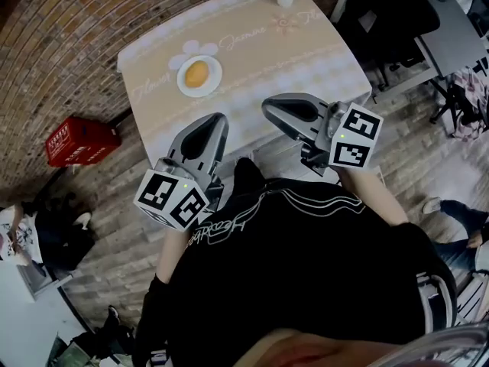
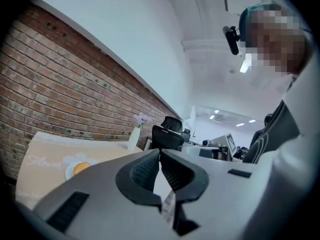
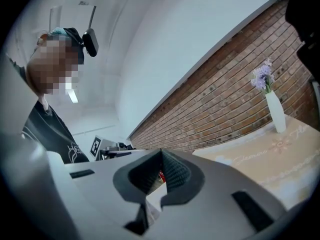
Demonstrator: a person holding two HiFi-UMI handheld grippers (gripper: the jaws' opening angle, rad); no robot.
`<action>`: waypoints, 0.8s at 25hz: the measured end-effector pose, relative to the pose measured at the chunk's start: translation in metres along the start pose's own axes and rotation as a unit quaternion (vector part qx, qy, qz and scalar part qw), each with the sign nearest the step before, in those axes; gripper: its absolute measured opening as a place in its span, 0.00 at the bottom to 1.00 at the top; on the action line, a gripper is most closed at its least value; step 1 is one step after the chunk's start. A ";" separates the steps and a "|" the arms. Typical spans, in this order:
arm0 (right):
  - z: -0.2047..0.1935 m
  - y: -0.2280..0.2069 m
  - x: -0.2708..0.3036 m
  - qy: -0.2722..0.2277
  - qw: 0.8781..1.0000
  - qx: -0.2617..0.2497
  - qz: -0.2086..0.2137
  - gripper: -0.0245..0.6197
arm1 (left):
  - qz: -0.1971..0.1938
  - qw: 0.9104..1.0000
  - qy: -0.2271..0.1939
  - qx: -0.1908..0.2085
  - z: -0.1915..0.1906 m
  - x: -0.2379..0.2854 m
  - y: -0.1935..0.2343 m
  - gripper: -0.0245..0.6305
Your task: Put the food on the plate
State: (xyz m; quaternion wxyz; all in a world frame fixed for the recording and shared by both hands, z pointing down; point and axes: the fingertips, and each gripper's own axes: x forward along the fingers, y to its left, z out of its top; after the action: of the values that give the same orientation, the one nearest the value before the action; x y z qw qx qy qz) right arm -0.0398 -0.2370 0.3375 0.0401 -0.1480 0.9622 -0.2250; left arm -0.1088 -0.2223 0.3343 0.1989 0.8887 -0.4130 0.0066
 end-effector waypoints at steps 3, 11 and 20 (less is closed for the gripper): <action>-0.002 0.013 -0.008 0.005 1.000 -0.010 0.004 0.03 | -0.001 1.000 -0.009 0.004 0.001 -0.007 -0.014 0.06; 0.003 0.031 -0.014 0.009 1.000 -0.021 0.015 0.03 | 0.007 1.000 -0.018 0.007 0.006 -0.016 -0.027 0.06; 0.004 0.032 -0.014 0.009 0.999 -0.027 0.020 0.03 | 0.019 1.000 -0.023 0.004 0.007 -0.018 -0.028 0.06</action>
State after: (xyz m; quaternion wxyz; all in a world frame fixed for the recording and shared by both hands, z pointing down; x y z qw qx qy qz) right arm -0.0343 -0.2074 0.3198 0.0323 -0.1273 0.9710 -0.1997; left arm -0.1007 -0.1958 0.3146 0.1856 0.8814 -0.4342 -0.0079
